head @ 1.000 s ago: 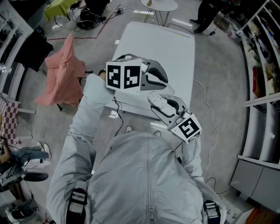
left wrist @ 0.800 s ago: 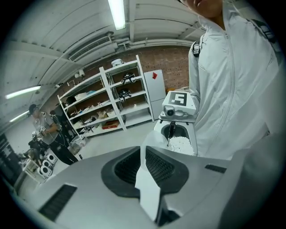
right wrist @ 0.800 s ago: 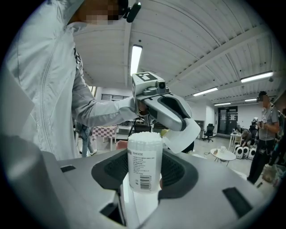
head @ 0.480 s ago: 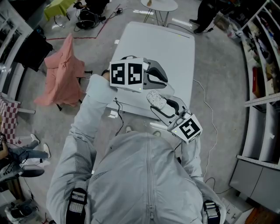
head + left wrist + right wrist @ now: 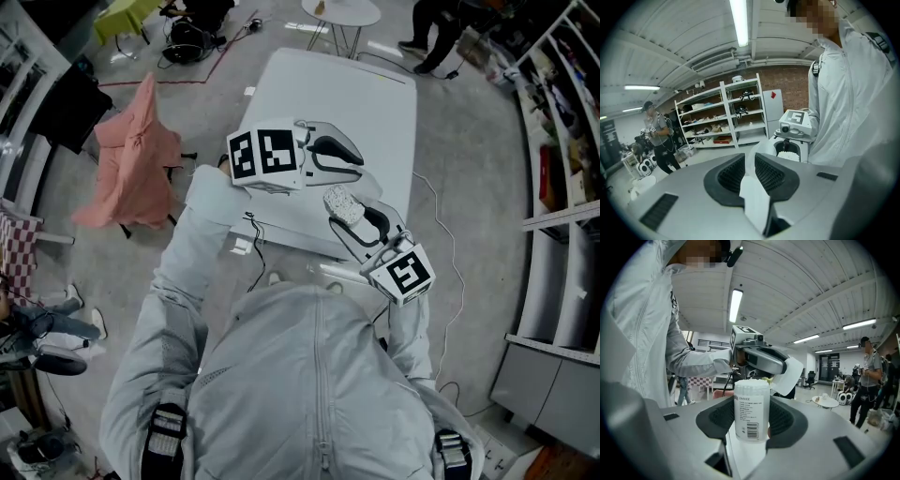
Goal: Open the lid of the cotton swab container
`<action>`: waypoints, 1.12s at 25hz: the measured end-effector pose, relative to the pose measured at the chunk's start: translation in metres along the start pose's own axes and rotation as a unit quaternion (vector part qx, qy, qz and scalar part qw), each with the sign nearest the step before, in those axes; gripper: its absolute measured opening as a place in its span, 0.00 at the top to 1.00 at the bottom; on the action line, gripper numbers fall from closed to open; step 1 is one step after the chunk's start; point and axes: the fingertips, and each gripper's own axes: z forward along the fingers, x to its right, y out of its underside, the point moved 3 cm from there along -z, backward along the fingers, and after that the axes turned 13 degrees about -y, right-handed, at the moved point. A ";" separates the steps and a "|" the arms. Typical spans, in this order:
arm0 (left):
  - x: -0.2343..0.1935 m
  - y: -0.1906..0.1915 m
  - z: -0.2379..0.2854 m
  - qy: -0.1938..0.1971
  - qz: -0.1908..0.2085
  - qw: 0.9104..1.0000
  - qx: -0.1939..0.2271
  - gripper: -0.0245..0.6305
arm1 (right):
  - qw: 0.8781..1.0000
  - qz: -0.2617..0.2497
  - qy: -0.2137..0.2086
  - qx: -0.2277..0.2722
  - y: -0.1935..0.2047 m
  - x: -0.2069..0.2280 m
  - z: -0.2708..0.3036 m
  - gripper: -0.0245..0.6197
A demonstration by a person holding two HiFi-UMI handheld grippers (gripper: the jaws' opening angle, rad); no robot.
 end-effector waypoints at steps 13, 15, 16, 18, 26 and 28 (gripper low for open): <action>-0.032 0.009 -0.035 -0.166 -0.129 0.974 0.088 0.81 | 0.998 -0.011 0.060 -0.017 -0.011 0.026 -0.012 0.63; -0.040 0.016 -0.041 -0.212 -0.142 0.964 0.074 0.82 | 0.997 -0.007 0.078 -0.012 -0.014 0.032 -0.016 0.63; -0.044 0.021 -0.044 -0.236 -0.150 0.958 0.066 0.83 | 0.996 -0.005 0.089 -0.010 -0.015 0.035 -0.018 0.63; -0.050 0.030 -0.051 -0.281 -0.167 0.943 0.058 0.84 | 0.994 -0.002 0.110 -0.008 -0.017 0.042 -0.022 0.63; -0.044 0.045 -0.071 -0.383 -0.145 0.912 0.032 0.86 | 0.988 -0.005 0.156 -0.007 -0.038 0.058 -0.033 0.63; -0.041 0.042 -0.076 -0.398 -0.143 0.906 0.036 0.87 | 0.987 -0.008 0.160 -0.004 -0.046 0.060 -0.037 0.63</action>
